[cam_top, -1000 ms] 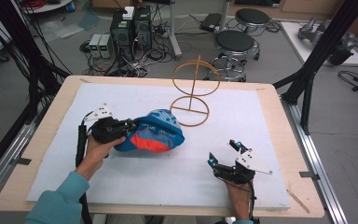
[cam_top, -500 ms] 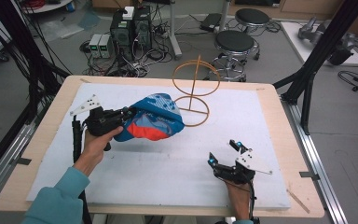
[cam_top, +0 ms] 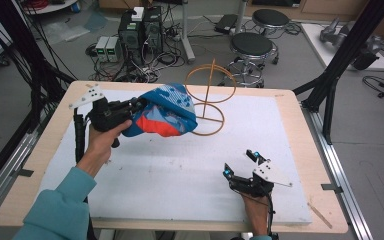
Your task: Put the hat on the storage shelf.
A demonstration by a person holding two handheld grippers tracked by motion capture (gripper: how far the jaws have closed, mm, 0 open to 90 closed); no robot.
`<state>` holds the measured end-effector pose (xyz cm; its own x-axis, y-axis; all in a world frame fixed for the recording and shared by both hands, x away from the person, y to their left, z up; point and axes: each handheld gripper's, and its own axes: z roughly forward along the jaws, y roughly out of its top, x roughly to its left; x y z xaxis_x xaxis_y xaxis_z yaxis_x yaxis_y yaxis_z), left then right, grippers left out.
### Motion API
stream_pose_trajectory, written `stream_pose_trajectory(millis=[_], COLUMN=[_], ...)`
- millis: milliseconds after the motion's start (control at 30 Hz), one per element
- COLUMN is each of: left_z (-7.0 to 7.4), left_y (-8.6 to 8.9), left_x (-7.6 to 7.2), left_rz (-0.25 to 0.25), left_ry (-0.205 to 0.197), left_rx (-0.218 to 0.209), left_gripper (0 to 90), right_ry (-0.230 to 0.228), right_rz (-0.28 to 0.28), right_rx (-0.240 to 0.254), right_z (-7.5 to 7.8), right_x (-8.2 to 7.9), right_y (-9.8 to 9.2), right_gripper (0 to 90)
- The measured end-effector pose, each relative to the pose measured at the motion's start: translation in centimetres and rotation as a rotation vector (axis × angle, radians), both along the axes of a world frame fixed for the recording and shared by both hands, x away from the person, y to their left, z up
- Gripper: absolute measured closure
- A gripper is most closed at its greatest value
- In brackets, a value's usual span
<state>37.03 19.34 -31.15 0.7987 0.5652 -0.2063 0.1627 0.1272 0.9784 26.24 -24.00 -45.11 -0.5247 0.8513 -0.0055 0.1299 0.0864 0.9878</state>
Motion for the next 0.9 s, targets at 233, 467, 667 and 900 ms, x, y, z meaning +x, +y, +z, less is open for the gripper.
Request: stream_pose_trajectory(millis=[233,467,667,900], left_z=[2.5,4.4,6.1,7.8], left_y=[-0.8,-2.5,-4.1,-5.9], left_x=[1.0,2.4,3.5,4.9], left_rz=[0.004,-0.013,-0.02,-0.02], left_ry=[-0.028,-0.048,-0.064,-0.077], left_rx=[-0.002,-0.034,-0.044,-0.049], left_gripper=[86.5,86.6,86.6,86.6], right_ry=[-0.001,-0.002,-0.006,-0.006], right_rz=[0.001,0.0,0.002,0.002], right_rx=[0.0,-0.001,0.001,0.003], right_z=[0.0,0.0,0.0,0.0], right_x=[0.0,0.0,0.1,0.1], right_y=[0.0,0.0,-0.1,-0.1], right_gripper=[9.3,9.3,9.3,9.3])
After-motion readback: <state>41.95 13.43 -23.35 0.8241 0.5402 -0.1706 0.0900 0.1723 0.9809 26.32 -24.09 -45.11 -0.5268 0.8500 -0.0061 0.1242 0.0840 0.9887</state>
